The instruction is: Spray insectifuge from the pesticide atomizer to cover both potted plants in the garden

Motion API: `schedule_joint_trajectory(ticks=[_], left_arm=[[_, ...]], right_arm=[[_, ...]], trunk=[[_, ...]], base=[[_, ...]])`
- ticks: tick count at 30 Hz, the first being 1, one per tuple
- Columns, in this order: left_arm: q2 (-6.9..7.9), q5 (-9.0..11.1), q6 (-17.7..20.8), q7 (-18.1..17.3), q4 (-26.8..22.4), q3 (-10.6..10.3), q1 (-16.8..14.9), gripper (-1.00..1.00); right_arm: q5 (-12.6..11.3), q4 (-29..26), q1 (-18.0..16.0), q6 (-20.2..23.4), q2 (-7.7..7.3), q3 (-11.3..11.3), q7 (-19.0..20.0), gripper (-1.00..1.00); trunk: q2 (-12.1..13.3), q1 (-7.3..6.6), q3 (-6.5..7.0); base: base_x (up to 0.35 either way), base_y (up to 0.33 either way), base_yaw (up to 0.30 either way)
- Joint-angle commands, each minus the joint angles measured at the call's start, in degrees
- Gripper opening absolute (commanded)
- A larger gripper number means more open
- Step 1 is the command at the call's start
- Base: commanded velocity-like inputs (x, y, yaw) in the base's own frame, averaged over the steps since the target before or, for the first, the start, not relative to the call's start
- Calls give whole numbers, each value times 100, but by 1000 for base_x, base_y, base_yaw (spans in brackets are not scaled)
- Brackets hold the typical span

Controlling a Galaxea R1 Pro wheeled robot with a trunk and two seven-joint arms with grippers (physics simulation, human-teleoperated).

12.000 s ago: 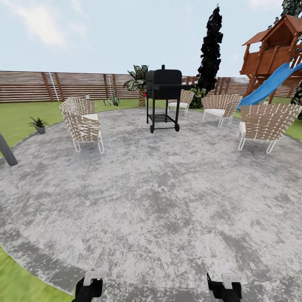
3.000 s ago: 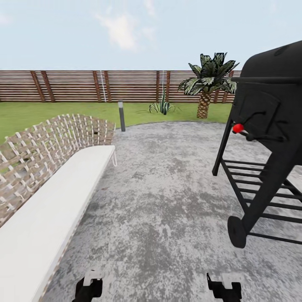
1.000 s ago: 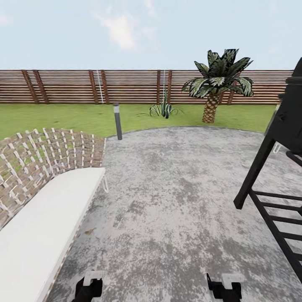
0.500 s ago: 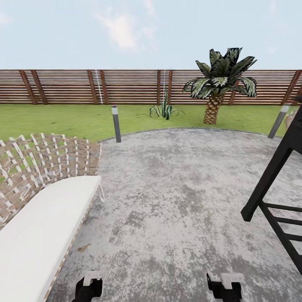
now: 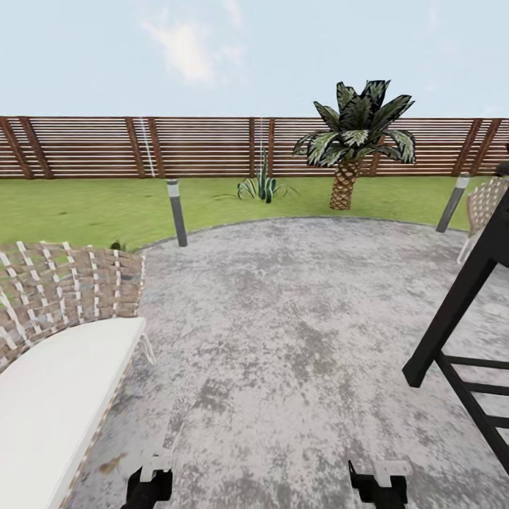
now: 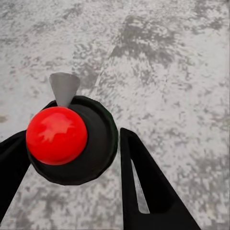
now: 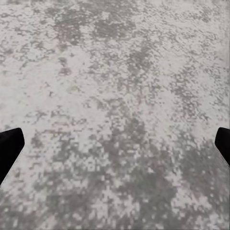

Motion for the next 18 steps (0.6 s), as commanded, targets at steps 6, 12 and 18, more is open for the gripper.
schedule_joint_trajectory(ticks=[6, 12, 18], left_arm=[[1, 6, -18, 3, 5, 0, -1, -100], [-4, 6, -19, 3, 5, -1, -1, -100], [-5, 8, -18, 3, 9, -3, 1, -100]], right_arm=[[16, 5, -3, -15, 0, 1, -17, 100], [17, 6, -3, -15, 0, 1, -21, 100], [16, 10, -3, -15, 0, 1, -20, 100]], trunk=[[-2, 2, -5], [-2, 2, -5], [-2, 2, -5]], base=[[339, 0, -2], [340, 0, 0], [339, 0, 0]])
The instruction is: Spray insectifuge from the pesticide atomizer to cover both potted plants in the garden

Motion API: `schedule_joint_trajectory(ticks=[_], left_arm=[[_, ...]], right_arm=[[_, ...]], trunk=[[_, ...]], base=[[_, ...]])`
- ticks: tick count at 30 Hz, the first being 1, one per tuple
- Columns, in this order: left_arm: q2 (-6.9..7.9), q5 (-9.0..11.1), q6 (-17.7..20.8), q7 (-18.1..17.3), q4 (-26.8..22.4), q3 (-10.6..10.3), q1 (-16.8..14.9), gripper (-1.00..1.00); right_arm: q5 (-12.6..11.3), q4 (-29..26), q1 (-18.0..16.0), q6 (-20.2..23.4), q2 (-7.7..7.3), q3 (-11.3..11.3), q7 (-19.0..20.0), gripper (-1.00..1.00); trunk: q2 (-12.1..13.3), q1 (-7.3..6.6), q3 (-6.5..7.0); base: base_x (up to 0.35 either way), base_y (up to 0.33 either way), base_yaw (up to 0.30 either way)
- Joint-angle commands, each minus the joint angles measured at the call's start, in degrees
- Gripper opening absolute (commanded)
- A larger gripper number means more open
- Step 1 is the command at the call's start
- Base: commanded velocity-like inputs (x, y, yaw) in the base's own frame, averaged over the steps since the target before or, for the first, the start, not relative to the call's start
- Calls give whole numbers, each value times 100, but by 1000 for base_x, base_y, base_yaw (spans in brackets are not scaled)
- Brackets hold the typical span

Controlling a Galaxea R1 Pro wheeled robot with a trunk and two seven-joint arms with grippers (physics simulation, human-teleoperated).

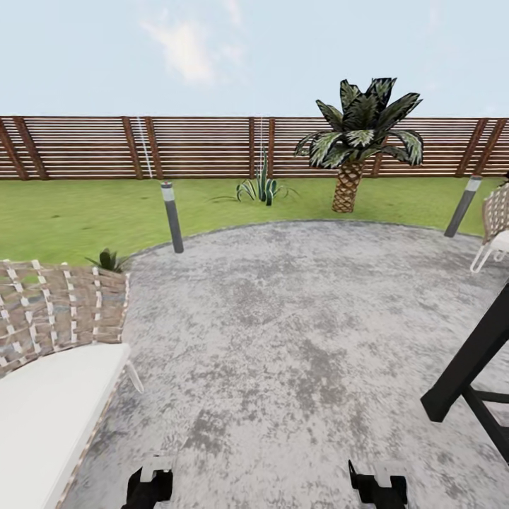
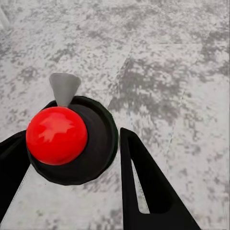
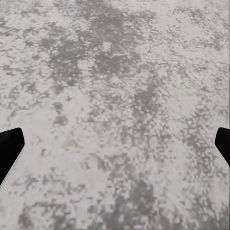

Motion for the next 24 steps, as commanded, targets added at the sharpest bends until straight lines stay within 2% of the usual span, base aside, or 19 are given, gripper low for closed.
schedule_joint_trajectory(ticks=[1, 24], left_arm=[[0, 9, -18, 3, 5, 5, -5, -100], [3, 10, -16, 3, 1, 8, -5, -100]], right_arm=[[15, 5, -3, -15, 0, 1, -20, 100], [13, 7, -2, -15, 0, 1, -18, 100]], trunk=[[-2, 2, -5], [-2, 2, -5]], base=[[340, 0, 0], [339, 0, 0]])
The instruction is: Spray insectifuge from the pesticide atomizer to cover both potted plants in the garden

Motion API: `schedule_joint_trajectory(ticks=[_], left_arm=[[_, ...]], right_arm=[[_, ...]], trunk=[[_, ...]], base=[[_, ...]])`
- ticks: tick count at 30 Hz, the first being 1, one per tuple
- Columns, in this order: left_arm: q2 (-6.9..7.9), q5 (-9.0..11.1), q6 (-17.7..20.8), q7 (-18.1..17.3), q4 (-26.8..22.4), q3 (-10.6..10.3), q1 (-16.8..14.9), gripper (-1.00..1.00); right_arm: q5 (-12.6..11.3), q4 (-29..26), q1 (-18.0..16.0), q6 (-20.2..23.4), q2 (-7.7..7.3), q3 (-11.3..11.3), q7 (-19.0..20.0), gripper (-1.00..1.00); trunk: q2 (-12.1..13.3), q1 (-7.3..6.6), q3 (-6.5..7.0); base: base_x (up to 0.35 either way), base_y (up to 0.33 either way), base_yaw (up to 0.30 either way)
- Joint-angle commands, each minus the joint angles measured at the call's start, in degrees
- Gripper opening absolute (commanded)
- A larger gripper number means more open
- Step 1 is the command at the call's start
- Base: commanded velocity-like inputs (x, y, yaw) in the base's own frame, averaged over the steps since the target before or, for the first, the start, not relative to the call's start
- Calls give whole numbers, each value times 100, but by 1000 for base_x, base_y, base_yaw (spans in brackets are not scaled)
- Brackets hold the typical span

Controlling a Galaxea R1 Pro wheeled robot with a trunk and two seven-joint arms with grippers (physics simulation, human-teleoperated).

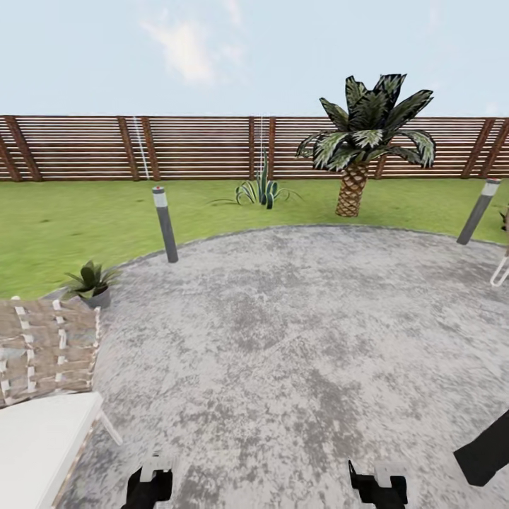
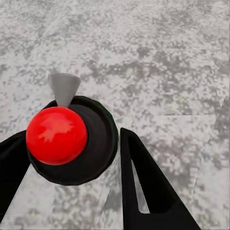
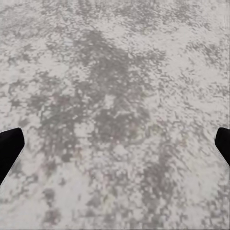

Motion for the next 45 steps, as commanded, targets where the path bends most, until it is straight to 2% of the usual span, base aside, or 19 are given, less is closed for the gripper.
schedule_joint_trajectory(ticks=[1, 45], left_arm=[[0, 6, -20, 3, 4, 5, -3, -100], [2, 2, -18, 3, 7, 3, -4, -100]], right_arm=[[15, 4, -4, -15, 0, 1, -19, 100], [14, 4, -4, -15, 0, 1, -19, 100]], trunk=[[-2, 2, -5], [-2, 2, -5]], base=[[340, 0, 0], [340, 0, 0]])
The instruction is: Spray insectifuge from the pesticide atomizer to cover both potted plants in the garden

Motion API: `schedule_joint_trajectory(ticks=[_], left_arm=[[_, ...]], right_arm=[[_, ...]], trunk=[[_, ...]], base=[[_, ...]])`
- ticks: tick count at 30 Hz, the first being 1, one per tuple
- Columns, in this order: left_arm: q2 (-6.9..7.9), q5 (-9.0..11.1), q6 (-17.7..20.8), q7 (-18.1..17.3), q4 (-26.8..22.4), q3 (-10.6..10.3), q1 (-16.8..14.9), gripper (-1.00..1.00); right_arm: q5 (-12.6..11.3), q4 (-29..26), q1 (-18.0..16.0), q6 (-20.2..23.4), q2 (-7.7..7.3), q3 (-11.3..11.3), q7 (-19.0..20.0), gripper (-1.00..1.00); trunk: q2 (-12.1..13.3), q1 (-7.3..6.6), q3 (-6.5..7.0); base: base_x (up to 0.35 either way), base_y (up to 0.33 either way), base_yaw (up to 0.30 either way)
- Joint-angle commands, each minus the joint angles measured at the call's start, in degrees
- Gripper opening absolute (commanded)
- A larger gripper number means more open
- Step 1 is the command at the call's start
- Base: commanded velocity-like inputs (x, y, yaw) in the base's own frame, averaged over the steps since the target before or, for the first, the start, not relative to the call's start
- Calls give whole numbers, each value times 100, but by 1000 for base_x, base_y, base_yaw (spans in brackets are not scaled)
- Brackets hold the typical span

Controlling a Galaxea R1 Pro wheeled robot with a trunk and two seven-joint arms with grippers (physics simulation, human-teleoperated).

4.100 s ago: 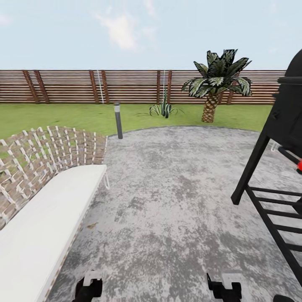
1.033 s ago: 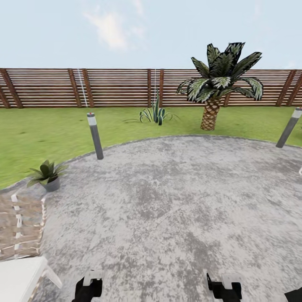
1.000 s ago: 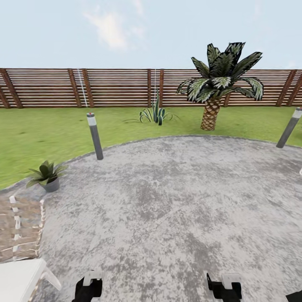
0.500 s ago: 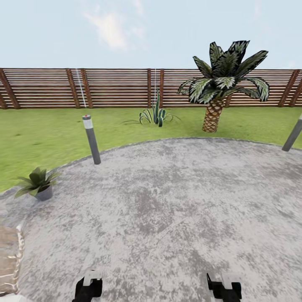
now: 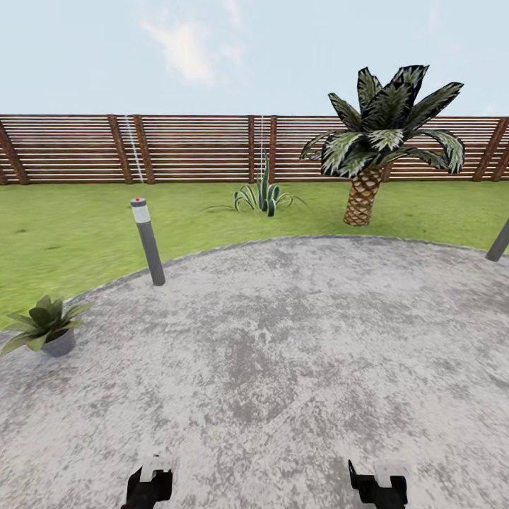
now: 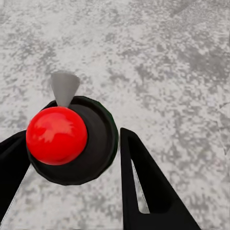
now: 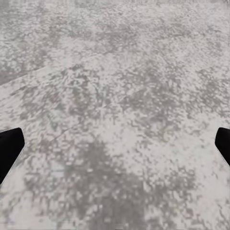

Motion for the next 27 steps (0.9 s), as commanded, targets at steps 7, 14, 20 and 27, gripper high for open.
schedule_joint_trajectory(ticks=[7, 14, 20, 27], left_arm=[[-1, 6, -20, 3, 2, 6, 0, -100], [0, 6, -22, 3, 2, 8, -4, -100], [1, 6, -22, 3, 2, 9, -4, -100], [1, 6, -21, 3, 2, 7, -3, -100]], right_arm=[[13, 4, -3, -15, 0, 1, -21, 100], [13, 0, -3, -15, 0, 1, -19, 100], [13, 4, -3, -15, 0, 1, -18, 100], [16, 4, -1, -15, 0, 5, -20, 100]], trunk=[[-2, 2, -5], [-2, 2, -5], [-2, 2, -5], [-2, 2, -5]], base=[[340, -20, 0], [340, -70, 0], [340, -76, 0], [340, -78, 0]])
